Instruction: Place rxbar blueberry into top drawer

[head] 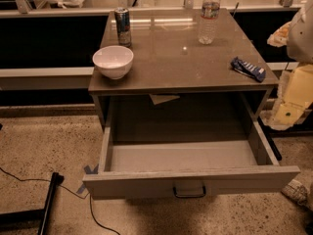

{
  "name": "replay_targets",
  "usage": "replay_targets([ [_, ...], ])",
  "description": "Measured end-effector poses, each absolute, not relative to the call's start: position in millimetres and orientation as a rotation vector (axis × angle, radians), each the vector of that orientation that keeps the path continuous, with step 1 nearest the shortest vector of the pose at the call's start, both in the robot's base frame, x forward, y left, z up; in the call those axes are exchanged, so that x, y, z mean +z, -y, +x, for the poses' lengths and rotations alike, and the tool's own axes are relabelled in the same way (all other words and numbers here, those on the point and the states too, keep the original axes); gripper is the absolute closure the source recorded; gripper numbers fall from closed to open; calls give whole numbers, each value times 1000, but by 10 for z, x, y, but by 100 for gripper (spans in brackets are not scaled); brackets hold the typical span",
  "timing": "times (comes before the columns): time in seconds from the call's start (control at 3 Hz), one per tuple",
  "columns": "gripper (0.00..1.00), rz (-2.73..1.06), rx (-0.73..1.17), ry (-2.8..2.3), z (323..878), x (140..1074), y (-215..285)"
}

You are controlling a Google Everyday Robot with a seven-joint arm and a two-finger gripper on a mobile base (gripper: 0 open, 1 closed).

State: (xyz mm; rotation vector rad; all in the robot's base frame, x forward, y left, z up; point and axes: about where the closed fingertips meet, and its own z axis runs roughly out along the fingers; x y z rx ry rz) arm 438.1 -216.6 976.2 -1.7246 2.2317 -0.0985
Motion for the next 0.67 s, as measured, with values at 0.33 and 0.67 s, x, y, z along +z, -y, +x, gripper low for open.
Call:
replay_targets([
  [0.33,0,-1725,-98,-2232,4382,9762,2166],
  [0.67,0,-1805,13,-2129,4789,9676,2085],
])
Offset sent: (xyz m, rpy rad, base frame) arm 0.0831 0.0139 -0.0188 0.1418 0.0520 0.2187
